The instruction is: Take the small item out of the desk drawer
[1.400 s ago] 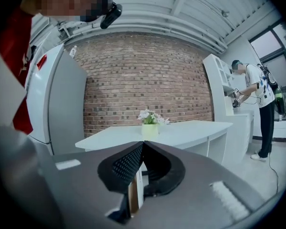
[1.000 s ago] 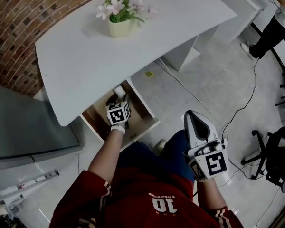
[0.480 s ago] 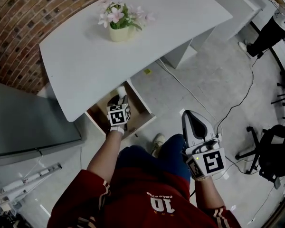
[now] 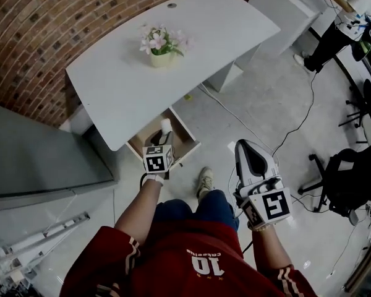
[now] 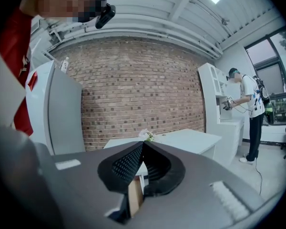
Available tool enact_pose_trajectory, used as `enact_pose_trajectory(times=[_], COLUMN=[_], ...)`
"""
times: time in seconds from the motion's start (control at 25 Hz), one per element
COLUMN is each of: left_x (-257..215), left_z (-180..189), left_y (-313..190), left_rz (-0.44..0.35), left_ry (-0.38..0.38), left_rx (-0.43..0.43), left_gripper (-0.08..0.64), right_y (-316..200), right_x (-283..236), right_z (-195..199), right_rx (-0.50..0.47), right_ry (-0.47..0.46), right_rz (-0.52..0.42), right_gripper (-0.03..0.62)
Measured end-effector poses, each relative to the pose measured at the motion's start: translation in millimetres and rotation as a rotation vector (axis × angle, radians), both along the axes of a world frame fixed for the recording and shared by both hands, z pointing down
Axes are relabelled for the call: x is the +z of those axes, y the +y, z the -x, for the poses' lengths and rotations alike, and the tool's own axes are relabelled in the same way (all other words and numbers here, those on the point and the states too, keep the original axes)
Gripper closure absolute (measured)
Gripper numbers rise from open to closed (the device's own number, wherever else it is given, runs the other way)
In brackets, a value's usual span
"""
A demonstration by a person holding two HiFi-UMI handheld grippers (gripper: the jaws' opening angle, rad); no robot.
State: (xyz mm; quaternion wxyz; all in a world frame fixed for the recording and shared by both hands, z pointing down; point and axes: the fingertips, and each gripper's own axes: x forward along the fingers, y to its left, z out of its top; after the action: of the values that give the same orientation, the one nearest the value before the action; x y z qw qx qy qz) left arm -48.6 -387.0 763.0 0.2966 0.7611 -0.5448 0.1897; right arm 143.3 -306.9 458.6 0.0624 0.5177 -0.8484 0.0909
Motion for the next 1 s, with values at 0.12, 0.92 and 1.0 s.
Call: enact_pose_trajectory(times=[0.12,0.92,1.0], left_x=[-56.1,-388.9,-404.2], left_z=[0.0,60.3,69.4], left_y=[20.1,184.2,196.2], left_rz=[-0.048,-0.514,-0.548], left_ry=[0.026,0.148,0.142], left_rx=[0.053,0.353,0.364], left_gripper=[0.403,0.402,0.402], right_y=[16.0,103.0,111.3], right_x=[-32.2,-147.3,-155.0], right_z=[11.6,141.0,149.1], right_rx=[0.019,-0.095,-0.101], right_ry=[-0.014,-0.041,-0.042], right_rz=[-0.016,-0.189,-0.205], right_gripper=[0.591,0.591,0.591])
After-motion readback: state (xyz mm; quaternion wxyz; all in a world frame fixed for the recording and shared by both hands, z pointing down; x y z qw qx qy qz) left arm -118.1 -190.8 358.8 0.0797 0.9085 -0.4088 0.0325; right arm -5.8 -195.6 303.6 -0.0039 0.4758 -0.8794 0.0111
